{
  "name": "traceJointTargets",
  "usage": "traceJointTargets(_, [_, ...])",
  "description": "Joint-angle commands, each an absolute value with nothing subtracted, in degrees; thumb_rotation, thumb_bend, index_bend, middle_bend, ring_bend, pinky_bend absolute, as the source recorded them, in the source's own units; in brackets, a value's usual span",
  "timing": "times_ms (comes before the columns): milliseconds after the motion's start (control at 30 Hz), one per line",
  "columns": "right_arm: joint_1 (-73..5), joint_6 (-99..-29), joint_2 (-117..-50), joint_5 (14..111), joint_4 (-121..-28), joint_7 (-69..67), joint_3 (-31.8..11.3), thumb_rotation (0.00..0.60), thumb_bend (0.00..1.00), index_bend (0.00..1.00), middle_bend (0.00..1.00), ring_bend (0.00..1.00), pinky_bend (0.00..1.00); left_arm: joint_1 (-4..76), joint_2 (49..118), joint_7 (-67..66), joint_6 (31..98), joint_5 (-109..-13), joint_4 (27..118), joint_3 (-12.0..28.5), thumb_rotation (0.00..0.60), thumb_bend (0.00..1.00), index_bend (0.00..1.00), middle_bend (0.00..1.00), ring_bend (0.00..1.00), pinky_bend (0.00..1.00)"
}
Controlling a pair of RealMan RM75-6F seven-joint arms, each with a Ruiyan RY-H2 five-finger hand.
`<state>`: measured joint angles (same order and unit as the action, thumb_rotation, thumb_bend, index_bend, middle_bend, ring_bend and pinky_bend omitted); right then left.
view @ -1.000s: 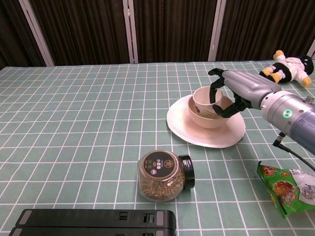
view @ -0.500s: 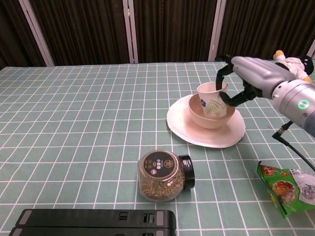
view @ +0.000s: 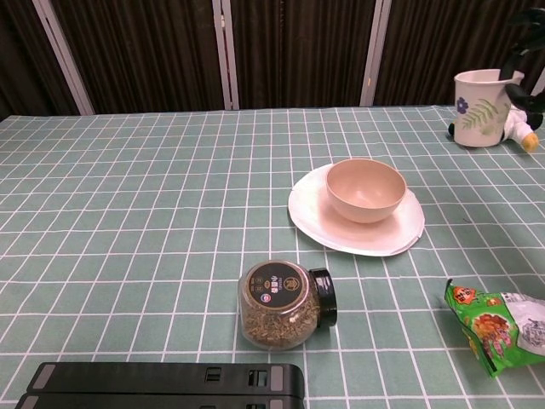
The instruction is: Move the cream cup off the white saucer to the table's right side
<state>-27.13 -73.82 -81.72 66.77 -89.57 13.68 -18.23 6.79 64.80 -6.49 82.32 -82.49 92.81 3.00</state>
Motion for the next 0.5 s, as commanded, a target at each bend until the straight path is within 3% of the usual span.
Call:
traceJointTargets(33, [-25.2, -72.1, -81.4, 65.0, -85.6, 10.4, -16.4, 0.6, 0.47, 0.58, 0.0, 0.0, 0.0, 6.7, 64.8, -7.0, 82.7, -82.7, 93.1, 3.0, 0.6, 0.0, 0.0, 0.0, 0.0, 0.0])
traceJointTargets(500, [-24.0, -66.6, -87.3, 63.3, -70.5, 1.4, -13.9, 0.6, 0.47, 0.58, 0.0, 0.0, 0.0, 6.6, 64.9, -7.7, 83.0, -82.9, 93.4, 2.9, 0.6, 0.0, 0.0, 0.0, 0.0, 0.0])
